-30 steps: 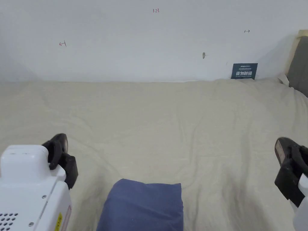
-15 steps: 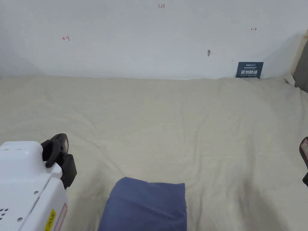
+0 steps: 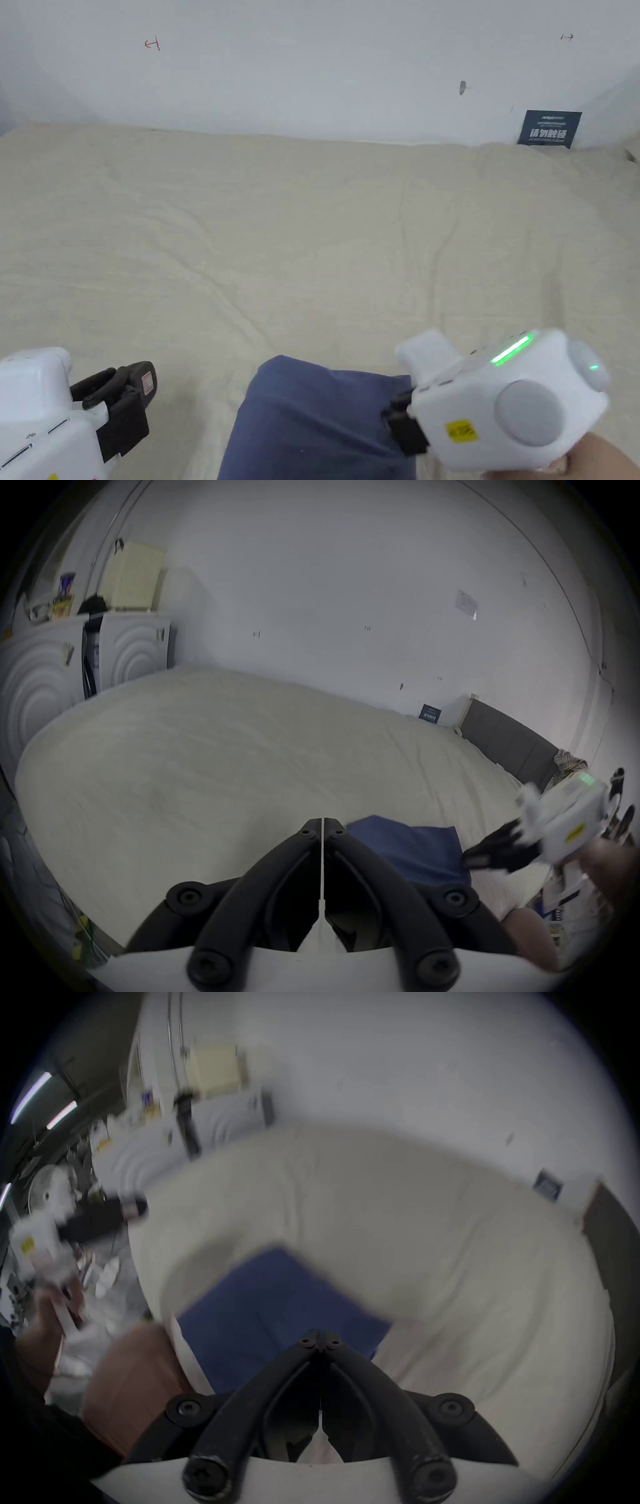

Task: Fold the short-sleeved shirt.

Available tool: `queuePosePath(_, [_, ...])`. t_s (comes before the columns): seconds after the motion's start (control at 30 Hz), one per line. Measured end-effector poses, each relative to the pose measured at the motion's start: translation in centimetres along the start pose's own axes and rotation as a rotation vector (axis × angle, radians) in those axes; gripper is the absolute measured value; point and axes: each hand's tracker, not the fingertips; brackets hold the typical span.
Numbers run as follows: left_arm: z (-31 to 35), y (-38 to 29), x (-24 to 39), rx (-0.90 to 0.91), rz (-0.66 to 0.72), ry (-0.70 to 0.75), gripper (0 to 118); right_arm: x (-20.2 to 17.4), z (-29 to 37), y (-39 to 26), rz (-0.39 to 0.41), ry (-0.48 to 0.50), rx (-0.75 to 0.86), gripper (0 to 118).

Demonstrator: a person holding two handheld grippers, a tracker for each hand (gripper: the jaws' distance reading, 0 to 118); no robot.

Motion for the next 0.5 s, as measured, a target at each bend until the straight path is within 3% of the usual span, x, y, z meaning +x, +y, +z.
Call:
queuePosePath(0.07, [-1.3, 0.6, -0.9, -0.077, 0.010, -0.029, 1, -0.1, -2.7, -0.3, -0.001, -0.022, -0.124, 0])
queuePosePath(0.13, [-3.8, 1.9, -2.4, -0.265, -0.003, -0.011, 1, -0.1, -3.9, -0.5, -0.025, -0.014, -0.143, 0])
queuePosePath(0.2, [-6.5, 2.7, -4.3, -0.419, 0.084, -0.172, 2, 0.4, -3.4, 0.3, -0.081, 0.005, -0.121, 0])
queuePosePath(0.23, [-7.8, 2.7, -5.2, -0.476, 0.165, -0.265, 8, 0.7, -3.2, 0.4, -0.103, 0.016, -0.141, 0])
queuePosePath(0.27, [-8.6, 2.8, -5.6, -0.503, 0.257, -0.352, 30, 0.9, -3.2, 0.3, -0.098, 0.018, -0.136, 0])
queuePosePath(0.3, [-9.9, 2.7, -6.2, -0.541, 0.350, -0.447, 30, 1.0, -3.2, 0.1, -0.093, 0.021, -0.131, 0])
queuePosePath(0.33, [-11.1, 2.4, -6.8, -0.581, 0.413, -0.504, 40, 1.1, -3.2, -0.2, -0.089, 0.027, -0.121, 0])
queuePosePath(0.4, [-13.3, 1.5, -6.9, -0.691, 0.427, -0.584, 112, 1.1, -3.0, -0.7, -0.110, 0.031, -0.097, 0])
queuePosePath(0.43, [-14.3, 1.1, -6.9, -0.727, 0.394, -0.576, 118, 1.1, -2.9, -0.8, -0.141, 0.032, -0.088, 0])
queuePosePath(0.5, [-15.6, 1.0, -7.2, -0.749, 0.409, -0.536, 118, 1.1, -2.8, -1.1, -0.173, 0.029, -0.075, 0])
